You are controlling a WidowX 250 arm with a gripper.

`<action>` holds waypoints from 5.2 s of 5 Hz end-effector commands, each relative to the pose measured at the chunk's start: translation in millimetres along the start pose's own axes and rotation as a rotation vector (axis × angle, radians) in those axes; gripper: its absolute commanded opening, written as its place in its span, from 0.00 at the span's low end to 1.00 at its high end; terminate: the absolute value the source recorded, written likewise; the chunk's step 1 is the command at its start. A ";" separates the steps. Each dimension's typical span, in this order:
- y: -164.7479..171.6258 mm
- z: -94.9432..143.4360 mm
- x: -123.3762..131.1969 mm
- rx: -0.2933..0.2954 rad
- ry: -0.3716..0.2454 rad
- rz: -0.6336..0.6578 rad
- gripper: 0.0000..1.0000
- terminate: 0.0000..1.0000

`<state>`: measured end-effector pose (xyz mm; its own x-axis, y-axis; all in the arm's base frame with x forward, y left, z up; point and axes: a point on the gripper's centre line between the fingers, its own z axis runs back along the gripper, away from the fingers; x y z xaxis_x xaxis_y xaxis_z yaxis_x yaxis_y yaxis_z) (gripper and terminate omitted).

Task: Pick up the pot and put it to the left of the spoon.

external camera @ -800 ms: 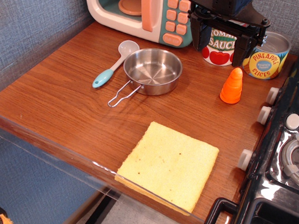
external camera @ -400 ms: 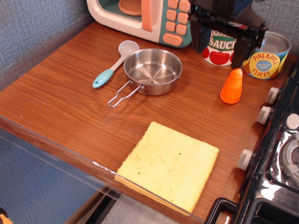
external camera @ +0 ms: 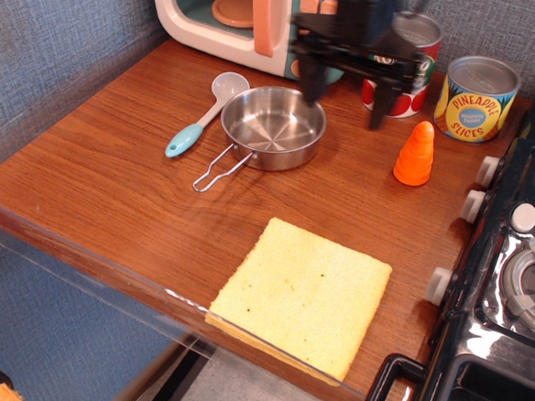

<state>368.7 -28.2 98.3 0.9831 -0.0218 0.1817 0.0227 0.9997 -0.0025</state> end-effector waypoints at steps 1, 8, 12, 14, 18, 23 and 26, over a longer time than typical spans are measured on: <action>19.3 -18.0 5.5 0.071 -0.001 0.043 1.00 0.00; 23.0 -60.9 20.8 0.082 0.045 0.052 0.00 0.00; 61.7 11.8 31.0 0.078 -0.130 0.053 0.00 0.00; 120.3 -2.8 32.3 0.109 -0.082 0.064 0.00 0.00; 172.4 -34.5 16.3 0.127 0.004 0.073 0.00 0.00; 170.8 -37.0 20.3 0.081 -0.003 0.066 1.00 0.00; 85.9 26.4 23.4 -0.050 -0.177 0.012 1.00 0.00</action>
<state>391.2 54.1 96.4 0.9610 0.0048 0.2767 0.0167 0.9970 -0.0753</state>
